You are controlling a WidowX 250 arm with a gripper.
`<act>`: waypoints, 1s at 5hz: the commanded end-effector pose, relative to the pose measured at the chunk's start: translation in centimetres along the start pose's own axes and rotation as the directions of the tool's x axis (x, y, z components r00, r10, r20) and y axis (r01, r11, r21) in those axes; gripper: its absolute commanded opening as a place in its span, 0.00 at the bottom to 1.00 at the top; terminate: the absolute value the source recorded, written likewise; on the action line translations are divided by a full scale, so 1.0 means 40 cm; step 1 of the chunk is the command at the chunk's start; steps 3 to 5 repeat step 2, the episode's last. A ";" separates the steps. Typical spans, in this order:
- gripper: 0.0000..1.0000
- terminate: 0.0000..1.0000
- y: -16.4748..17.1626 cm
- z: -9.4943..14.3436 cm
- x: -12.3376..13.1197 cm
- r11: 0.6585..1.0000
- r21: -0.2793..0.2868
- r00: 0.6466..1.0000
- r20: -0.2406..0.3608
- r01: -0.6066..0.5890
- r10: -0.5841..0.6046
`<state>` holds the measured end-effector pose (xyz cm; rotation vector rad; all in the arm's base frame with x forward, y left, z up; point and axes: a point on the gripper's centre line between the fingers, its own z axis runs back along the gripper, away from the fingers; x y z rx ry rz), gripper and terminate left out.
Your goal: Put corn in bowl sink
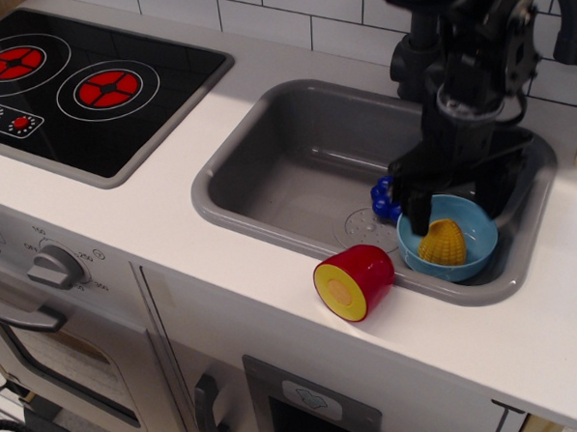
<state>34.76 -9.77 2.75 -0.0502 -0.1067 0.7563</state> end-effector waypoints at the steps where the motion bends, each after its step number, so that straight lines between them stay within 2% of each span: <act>1: 1.00 0.00 -0.029 0.109 0.032 0.996 -0.081 1.000 0.005 0.024 -0.024; 2: 1.00 1.00 -0.029 0.109 0.032 0.996 -0.081 1.000 0.005 0.024 -0.024; 5: 1.00 1.00 -0.029 0.109 0.032 0.996 -0.081 1.000 0.005 0.024 -0.024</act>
